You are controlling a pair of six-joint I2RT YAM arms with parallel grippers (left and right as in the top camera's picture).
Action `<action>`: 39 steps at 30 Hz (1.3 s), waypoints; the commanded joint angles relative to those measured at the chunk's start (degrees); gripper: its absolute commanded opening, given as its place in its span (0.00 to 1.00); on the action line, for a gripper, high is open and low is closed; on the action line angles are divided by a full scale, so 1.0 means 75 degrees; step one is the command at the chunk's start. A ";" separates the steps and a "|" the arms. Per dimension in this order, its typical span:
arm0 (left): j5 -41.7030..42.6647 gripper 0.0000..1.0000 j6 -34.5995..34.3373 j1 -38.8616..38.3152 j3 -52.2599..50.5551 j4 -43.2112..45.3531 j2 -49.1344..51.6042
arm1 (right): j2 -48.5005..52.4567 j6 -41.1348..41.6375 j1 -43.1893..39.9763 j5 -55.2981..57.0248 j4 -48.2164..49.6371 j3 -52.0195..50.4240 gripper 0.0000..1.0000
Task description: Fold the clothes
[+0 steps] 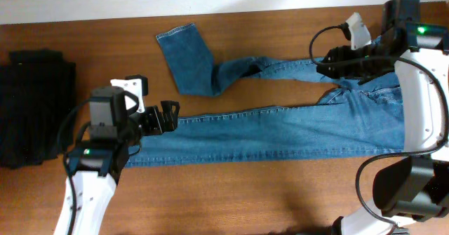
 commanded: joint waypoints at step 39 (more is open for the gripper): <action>-0.0105 0.99 0.0119 -0.0026 0.0000 0.0015 0.1632 | -0.0012 0.1967 -0.1288 0.3360 0.2433 -0.0055 0.57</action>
